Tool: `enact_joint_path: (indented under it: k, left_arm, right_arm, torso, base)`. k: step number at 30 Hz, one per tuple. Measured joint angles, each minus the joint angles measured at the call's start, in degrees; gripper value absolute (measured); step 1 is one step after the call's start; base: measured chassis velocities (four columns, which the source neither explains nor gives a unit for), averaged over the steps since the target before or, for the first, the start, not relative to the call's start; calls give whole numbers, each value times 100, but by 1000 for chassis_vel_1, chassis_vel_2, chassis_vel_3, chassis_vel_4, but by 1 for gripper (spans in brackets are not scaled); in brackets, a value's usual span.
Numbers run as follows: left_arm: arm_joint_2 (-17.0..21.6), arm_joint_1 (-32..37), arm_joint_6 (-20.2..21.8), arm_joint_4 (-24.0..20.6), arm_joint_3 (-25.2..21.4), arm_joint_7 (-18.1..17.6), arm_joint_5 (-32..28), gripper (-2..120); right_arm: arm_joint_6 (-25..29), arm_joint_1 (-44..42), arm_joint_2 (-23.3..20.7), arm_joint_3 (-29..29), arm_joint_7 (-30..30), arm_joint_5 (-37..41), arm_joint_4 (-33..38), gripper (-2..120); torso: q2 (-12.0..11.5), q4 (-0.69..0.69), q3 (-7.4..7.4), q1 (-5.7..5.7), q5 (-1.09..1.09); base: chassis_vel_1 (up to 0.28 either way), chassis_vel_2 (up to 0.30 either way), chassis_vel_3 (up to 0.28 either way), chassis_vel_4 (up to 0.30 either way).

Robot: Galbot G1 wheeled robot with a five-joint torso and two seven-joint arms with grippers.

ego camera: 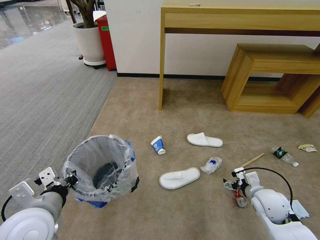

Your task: Pick up the trash bin and place the garbage on the floor into it.

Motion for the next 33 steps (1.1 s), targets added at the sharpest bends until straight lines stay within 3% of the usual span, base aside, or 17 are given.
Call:
enact_joint_path:
  k: [33]
  left_arm:
    - [-114, 7, -44, 27, 46, 40, 90, 1]
  right_arm:
    - [72, 571, 345, -343, -243, -717, -1622, 100]
  torso:
    - [0, 0, 0, 0, -1]
  base:
    - [0, 0, 0, 0]
